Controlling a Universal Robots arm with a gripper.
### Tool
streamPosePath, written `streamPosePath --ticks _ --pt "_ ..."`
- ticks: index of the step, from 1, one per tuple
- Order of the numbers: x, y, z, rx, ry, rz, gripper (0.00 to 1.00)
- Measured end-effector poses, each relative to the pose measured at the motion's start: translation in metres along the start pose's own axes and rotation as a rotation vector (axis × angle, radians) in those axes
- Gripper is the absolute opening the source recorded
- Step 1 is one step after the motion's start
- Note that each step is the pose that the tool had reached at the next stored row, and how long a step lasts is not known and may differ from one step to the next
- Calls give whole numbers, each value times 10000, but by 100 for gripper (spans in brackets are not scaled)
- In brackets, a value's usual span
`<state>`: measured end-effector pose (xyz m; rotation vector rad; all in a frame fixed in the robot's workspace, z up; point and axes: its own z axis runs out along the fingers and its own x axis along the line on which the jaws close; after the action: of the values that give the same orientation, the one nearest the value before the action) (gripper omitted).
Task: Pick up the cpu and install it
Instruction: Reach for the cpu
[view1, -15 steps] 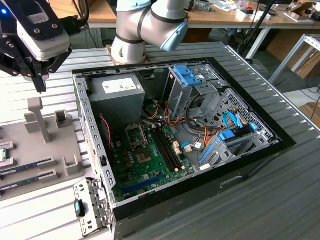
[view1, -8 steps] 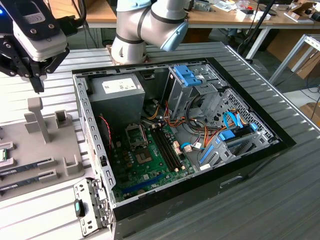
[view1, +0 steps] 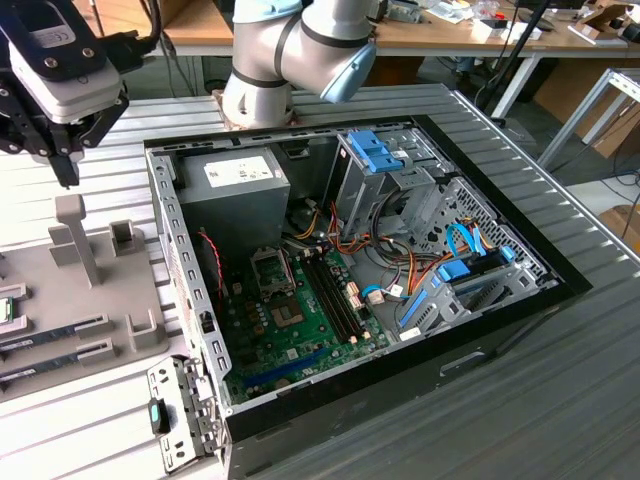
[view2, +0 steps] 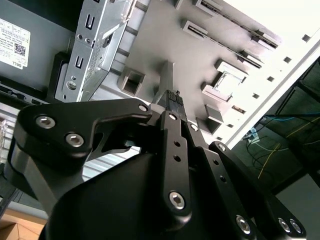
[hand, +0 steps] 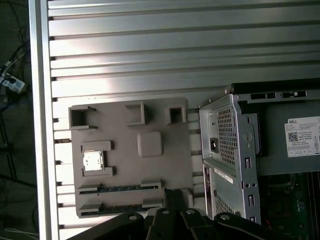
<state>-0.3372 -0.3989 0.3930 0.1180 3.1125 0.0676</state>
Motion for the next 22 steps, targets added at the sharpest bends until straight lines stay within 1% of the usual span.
streamPosePath --ticks 22 --pt "118 -9 -3 0 0 -1 11"
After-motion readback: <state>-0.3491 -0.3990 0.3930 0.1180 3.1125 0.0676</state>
